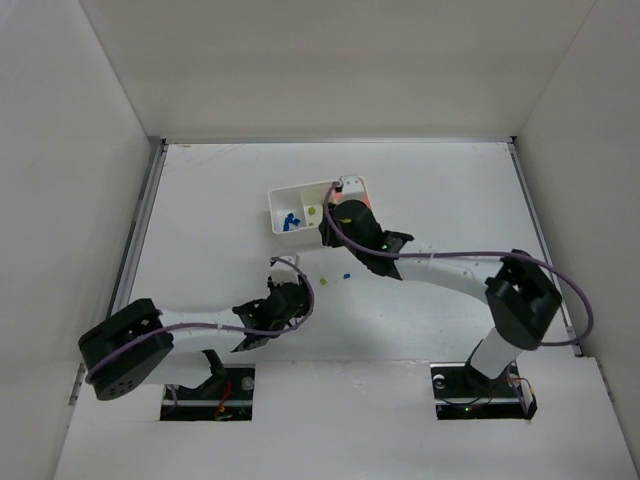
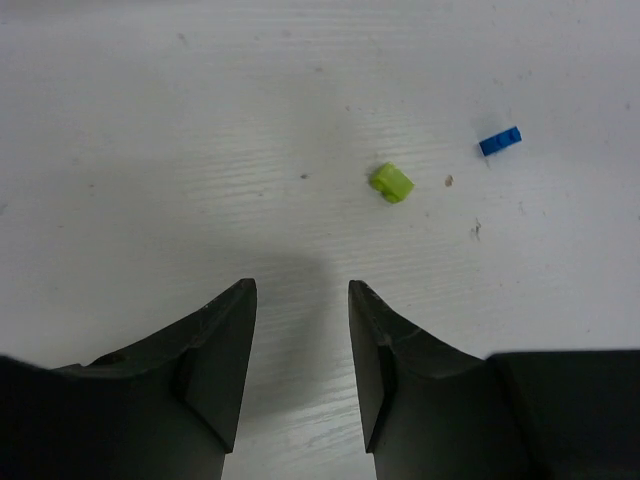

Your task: Sort the legos into containers by color

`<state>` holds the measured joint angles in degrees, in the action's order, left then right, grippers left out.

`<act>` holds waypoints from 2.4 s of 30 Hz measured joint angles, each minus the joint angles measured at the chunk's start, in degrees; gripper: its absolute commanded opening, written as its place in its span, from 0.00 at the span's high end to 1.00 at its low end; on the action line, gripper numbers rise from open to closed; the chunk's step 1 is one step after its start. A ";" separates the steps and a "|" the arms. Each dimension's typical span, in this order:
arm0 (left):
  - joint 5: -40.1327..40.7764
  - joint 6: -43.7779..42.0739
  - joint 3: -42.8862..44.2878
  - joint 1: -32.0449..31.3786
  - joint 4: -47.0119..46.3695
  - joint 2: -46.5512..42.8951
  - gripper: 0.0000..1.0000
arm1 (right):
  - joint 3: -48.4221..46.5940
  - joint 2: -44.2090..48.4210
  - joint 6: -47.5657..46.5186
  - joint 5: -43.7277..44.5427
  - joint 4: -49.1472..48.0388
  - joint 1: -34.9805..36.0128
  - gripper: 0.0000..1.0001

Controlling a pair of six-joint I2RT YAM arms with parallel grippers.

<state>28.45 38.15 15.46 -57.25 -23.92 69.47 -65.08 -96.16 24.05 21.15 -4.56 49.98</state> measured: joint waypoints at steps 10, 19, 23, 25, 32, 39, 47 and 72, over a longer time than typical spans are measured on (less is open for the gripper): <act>0.02 -7.04 8.33 -1.40 -4.28 13.29 0.62 | 24.02 16.39 5.86 2.73 -3.56 0.11 0.63; 0.61 -11.45 14.38 -0.76 -6.25 20.85 0.69 | 35.06 23.19 10.27 3.02 -4.17 0.20 0.63; 0.79 -12.70 15.58 -0.83 -5.99 22.01 0.77 | 36.11 25.33 10.51 3.06 -4.92 -0.35 0.62; 0.90 -12.94 15.87 -1.01 -5.18 22.01 0.80 | 36.54 26.53 10.69 2.99 -5.57 -0.87 0.61; 1.11 -12.96 16.20 -1.57 -2.08 20.85 0.86 | 37.62 27.89 10.78 2.91 -6.45 -2.43 0.58; 0.72 -12.17 16.41 -1.53 4.44 15.19 0.86 | 37.94 27.91 10.88 2.40 -6.51 -2.43 0.57; 0.35 -11.93 24.65 4.63 6.25 7.58 0.84 | 38.66 27.96 10.88 2.19 -6.64 -2.43 0.58; -5.25 -8.70 22.40 20.44 1.49 0.46 0.45 | 29.99 7.74 10.23 1.14 -6.91 2.62 0.53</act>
<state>23.20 29.45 37.87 -36.82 -22.44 69.93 -35.09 -88.42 34.28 22.28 -11.46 52.60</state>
